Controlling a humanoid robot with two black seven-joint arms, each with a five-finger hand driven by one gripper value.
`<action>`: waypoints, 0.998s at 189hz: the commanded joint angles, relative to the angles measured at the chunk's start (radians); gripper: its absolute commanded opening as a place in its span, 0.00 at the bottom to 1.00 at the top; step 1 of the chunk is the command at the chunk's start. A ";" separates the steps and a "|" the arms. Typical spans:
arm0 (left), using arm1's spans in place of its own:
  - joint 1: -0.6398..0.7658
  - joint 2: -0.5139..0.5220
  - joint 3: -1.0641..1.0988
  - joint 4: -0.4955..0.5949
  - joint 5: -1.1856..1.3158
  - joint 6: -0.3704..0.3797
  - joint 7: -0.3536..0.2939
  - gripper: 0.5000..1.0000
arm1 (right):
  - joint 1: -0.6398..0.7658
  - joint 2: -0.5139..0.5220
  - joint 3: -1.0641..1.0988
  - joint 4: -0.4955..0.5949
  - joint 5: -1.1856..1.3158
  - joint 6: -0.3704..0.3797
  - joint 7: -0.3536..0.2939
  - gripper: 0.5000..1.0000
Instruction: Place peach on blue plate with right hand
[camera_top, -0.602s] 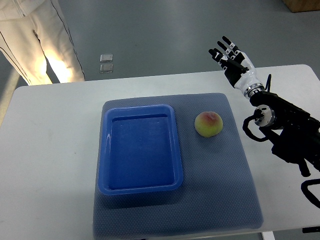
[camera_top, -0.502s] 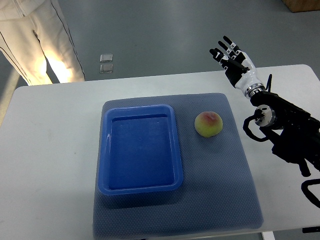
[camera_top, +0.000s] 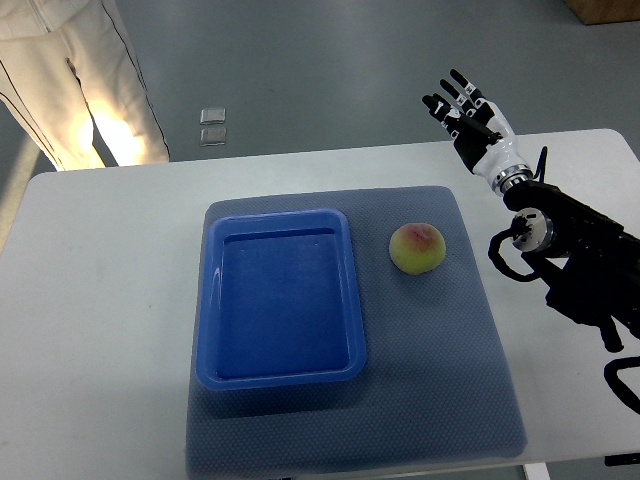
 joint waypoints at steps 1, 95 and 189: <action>0.000 0.000 -0.003 -0.001 0.000 0.000 0.000 1.00 | -0.002 0.005 0.005 0.000 0.000 0.000 0.001 0.86; 0.000 0.000 -0.003 -0.001 0.000 0.000 0.000 1.00 | -0.005 0.005 0.002 -0.002 0.000 -0.011 0.002 0.86; -0.002 0.000 0.001 -0.001 0.000 0.000 0.000 1.00 | -0.003 0.000 -0.009 0.009 -0.002 -0.034 0.002 0.86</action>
